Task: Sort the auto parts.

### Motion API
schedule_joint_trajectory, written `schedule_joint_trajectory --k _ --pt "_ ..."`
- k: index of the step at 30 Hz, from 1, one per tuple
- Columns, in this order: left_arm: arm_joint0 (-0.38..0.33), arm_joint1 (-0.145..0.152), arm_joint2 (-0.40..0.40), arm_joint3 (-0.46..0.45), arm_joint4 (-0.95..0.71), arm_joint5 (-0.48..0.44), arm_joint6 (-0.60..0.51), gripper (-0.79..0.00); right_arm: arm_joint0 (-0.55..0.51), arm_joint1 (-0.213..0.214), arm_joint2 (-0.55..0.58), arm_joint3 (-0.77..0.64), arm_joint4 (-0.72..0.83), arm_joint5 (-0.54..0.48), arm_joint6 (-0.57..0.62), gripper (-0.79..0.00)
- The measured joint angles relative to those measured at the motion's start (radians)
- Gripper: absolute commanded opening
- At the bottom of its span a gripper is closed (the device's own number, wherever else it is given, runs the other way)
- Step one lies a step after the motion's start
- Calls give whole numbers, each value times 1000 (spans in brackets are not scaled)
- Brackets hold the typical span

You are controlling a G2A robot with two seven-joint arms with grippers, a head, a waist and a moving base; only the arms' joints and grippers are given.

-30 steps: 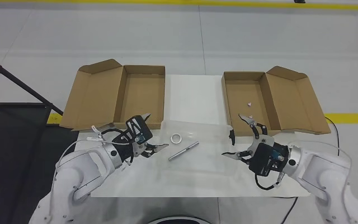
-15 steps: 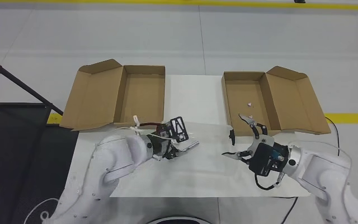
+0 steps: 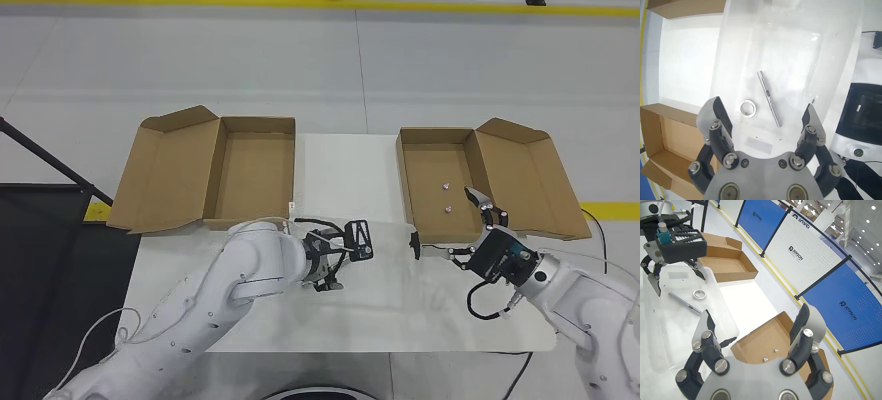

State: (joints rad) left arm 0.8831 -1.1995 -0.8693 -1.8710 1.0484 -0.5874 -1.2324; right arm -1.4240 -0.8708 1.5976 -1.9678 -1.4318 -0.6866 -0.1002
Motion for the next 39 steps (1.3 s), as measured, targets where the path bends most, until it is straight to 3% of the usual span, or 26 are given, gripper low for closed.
schedule_joint_trajectory --k 7,9,14,20,35,37,39 --pt "5 -4 33 40 44 21 35 0 0 0 0 0 0 0 0 0" --pt "-20 -12 60 64 28 32 11 -89 0 0 0 0 0 0 0 0" --pt "-97 -43 134 149 -12 91 -23 -123 0 0 0 0 0 0 0 0" --pt "-164 -78 190 247 -63 164 4 -296 0 0 0 0 0 0 0 0" --pt "-190 -105 225 381 -90 225 2 -283 0 0 0 0 0 0 0 0" --pt "-193 -108 231 389 -93 223 -1 -289 0 0 0 0 0 0 0 0" --pt "-197 -111 236 399 -96 221 -1 -348 0 0 0 0 0 0 0 0"
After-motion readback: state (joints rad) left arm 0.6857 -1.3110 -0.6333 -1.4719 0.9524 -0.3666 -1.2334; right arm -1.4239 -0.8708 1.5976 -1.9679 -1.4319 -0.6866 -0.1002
